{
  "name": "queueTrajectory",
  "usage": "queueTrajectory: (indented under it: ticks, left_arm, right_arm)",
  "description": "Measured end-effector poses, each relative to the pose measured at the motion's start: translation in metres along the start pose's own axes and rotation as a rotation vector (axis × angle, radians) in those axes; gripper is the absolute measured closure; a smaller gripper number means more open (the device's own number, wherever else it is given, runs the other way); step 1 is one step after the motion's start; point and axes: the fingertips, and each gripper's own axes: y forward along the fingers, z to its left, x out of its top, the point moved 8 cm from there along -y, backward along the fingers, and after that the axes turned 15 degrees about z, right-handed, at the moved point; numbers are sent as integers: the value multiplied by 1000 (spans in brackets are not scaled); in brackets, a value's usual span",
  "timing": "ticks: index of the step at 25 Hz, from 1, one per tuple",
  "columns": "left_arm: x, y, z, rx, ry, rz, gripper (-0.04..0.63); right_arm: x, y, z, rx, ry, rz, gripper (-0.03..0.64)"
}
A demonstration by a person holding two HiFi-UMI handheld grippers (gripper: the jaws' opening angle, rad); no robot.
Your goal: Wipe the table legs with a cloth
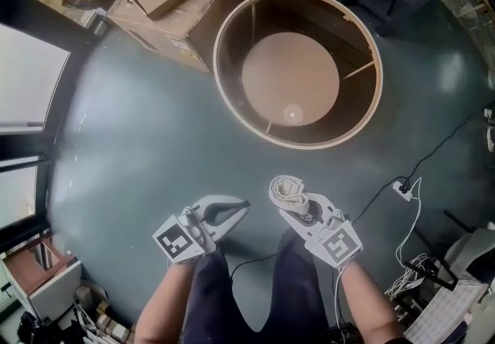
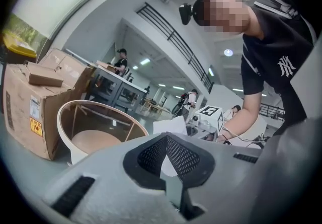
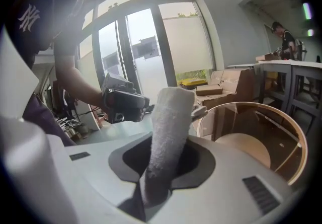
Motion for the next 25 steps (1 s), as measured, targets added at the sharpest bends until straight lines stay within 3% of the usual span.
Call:
queueTrajectory:
  ticks: [13,16,20,25]
  left_arm:
    - [-89,-11,76,2,-48,-49,589]
    - [-95,-24,88,-53,-23,-60,589]
    - [-98,-35,90,-143,31,0,589]
    - [-93,-39,85,-127,85,15,589]
  right_arm:
    - [-47,139,-48,-26,23,67,525]
    - [-48,152,-45,-93,30,114,525]
    - [-52,149,-31,-130,84,104,525]
    - [-72,140,-31,-142,92,89,525]
